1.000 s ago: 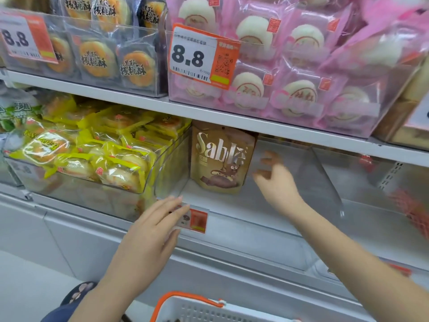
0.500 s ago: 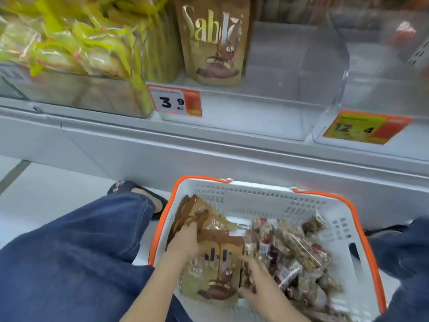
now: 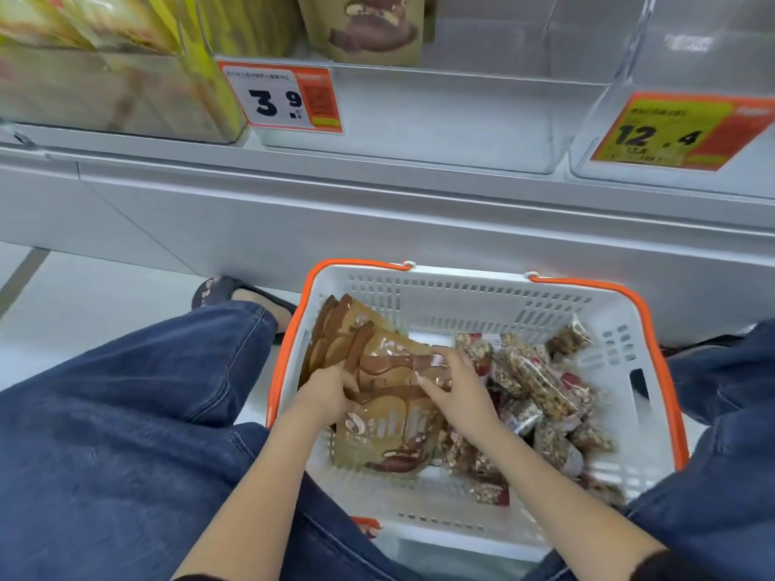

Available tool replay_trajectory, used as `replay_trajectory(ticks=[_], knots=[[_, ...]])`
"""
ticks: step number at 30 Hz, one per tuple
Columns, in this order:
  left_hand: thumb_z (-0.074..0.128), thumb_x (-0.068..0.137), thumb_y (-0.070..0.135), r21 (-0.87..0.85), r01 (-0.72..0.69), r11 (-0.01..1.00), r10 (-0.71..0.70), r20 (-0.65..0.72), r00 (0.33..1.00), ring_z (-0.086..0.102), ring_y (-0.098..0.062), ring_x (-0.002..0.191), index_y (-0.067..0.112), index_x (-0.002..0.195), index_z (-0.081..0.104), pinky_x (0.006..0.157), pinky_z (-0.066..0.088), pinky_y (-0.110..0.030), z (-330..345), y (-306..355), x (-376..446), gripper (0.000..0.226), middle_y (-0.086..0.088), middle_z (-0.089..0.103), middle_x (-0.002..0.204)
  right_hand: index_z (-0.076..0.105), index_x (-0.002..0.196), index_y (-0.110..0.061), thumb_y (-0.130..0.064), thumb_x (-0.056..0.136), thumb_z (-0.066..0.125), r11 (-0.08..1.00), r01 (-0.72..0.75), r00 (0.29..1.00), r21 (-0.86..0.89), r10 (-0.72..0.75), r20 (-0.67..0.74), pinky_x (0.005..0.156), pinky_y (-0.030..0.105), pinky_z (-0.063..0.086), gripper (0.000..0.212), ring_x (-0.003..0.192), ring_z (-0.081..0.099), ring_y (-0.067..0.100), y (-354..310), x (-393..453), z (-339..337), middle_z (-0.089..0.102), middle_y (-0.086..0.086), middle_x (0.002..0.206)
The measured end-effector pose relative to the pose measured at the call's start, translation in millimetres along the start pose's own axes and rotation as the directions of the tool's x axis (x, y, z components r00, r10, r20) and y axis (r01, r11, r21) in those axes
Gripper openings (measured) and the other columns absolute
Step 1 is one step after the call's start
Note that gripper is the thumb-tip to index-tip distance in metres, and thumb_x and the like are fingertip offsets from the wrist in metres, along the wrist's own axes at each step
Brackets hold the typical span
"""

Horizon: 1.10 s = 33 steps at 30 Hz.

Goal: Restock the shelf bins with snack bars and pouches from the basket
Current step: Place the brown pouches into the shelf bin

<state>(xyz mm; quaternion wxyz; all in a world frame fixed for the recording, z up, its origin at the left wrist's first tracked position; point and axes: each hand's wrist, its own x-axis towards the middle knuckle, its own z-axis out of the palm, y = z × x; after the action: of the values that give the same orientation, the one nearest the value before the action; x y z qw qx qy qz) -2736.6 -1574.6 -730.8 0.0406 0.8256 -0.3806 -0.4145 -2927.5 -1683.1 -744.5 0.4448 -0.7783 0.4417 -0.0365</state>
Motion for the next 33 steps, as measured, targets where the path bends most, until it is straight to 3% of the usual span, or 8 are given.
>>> replay_trajectory(ticks=[3,8,13,15,19,23,27,33], knots=[[0.072,0.081,0.015,0.057,-0.035,0.998,0.032,0.048,0.998,0.054,-0.019,0.093,0.013,0.09,0.069,0.072,0.039,-0.023,-4.2,-0.3,-8.5,0.01,-0.001,0.057,0.094,0.053,0.129,-0.017,-0.033,0.096,0.053,0.999,-0.01,0.995,0.038,0.006,0.098,0.085,0.025,0.046,0.037,0.109,0.058,0.017,1.6,28.6,1.0,0.06,0.0,0.123],[0.068,0.085,0.014,0.078,0.016,0.997,-0.016,0.006,1.0,0.055,-0.022,0.104,0.01,0.109,0.067,0.081,0.039,-0.023,-8.5,-12.0,-15.5,0.024,-0.004,0.058,0.105,0.038,0.141,-0.023,-0.023,0.092,0.062,0.973,0.073,0.92,-0.219,0.019,0.393,0.094,0.037,0.048,0.055,0.112,0.058,0.021,10.0,59.5,2.0,0.055,0.004,0.133],[0.061,0.091,0.023,-0.07,0.005,0.998,-0.003,0.029,1.0,0.056,-0.013,0.078,0.02,0.09,0.067,0.061,0.037,-0.018,-11.2,-7.6,-18.8,0.006,0.005,0.059,0.079,0.058,0.123,-0.025,-0.029,0.093,0.06,0.826,0.203,0.906,-0.526,0.045,0.421,0.099,0.042,0.039,0.031,0.121,0.045,0.027,7.9,72.0,2.4,0.058,0.003,0.124],[0.06,0.091,0.025,-0.118,-0.033,0.993,0.036,0.024,0.999,0.056,-0.014,0.079,0.019,0.093,0.068,0.065,0.04,-0.021,-10.3,-2.5,-17.0,0.01,0.004,0.06,0.084,0.063,0.12,-0.027,-0.032,0.093,0.058,0.802,0.25,0.904,-0.543,0.008,0.428,0.105,0.045,0.029,0.027,0.122,0.045,0.025,2.4,69.2,-1.1,0.06,0.0,0.123],[0.066,0.087,0.026,-0.057,-0.22,0.974,0.208,-0.159,0.965,0.046,-0.012,0.095,0.01,0.088,0.072,0.083,0.035,-0.022,-10.6,21.7,-16.9,0.017,0.003,0.051,0.097,0.066,0.117,-0.025,-0.037,0.091,0.061,0.9,0.289,0.921,-0.327,-0.168,0.353,0.107,0.043,0.029,0.03,0.119,0.051,0.017,-17.5,53.4,-21.3,0.062,-0.007,0.125],[0.068,0.085,0.028,-0.088,-0.329,0.94,0.294,-0.276,0.915,0.036,-0.009,0.115,0.011,0.097,0.074,0.104,0.029,-0.027,-13.8,43.6,-23.0,0.022,0.006,0.043,0.121,0.071,0.1,-0.017,-0.024,0.092,0.061,0.939,0.31,0.859,-0.148,-0.21,0.467,0.084,0.033,0.047,0.014,0.092,0.061,0.015,-26.8,33.5,-50.6,0.069,-0.004,0.101],[0.069,0.085,0.019,-0.179,-0.376,0.909,0.33,-0.24,0.913,0.056,-0.001,0.077,0.015,0.085,0.075,0.074,0.043,-0.02,-25.3,56.3,-40.0,0.007,0.006,0.065,0.083,0.07,0.085,-0.026,-0.023,0.091,0.064,0.981,0.19,0.918,-0.032,-0.166,0.36,0.068,0.022,0.047,0.009,0.077,0.061,0.009,-29.9,11.7,-81.0,0.068,-0.01,0.082],[0.068,0.084,0.01,-0.259,-0.475,0.841,0.298,-0.511,0.806,0.061,0.004,0.08,0.025,0.081,0.072,0.078,0.045,-0.012,-68.0,83.6,-76.8,0.016,0.017,0.067,0.082,0.071,0.099,-0.027,-0.032,0.086,0.069,0.949,0.14,0.945,0.282,-0.213,0.248,0.078,0.016,0.046,0.014,0.094,0.065,0.003,-68.8,-18.1,-134.0,0.071,-0.011,0.102]])
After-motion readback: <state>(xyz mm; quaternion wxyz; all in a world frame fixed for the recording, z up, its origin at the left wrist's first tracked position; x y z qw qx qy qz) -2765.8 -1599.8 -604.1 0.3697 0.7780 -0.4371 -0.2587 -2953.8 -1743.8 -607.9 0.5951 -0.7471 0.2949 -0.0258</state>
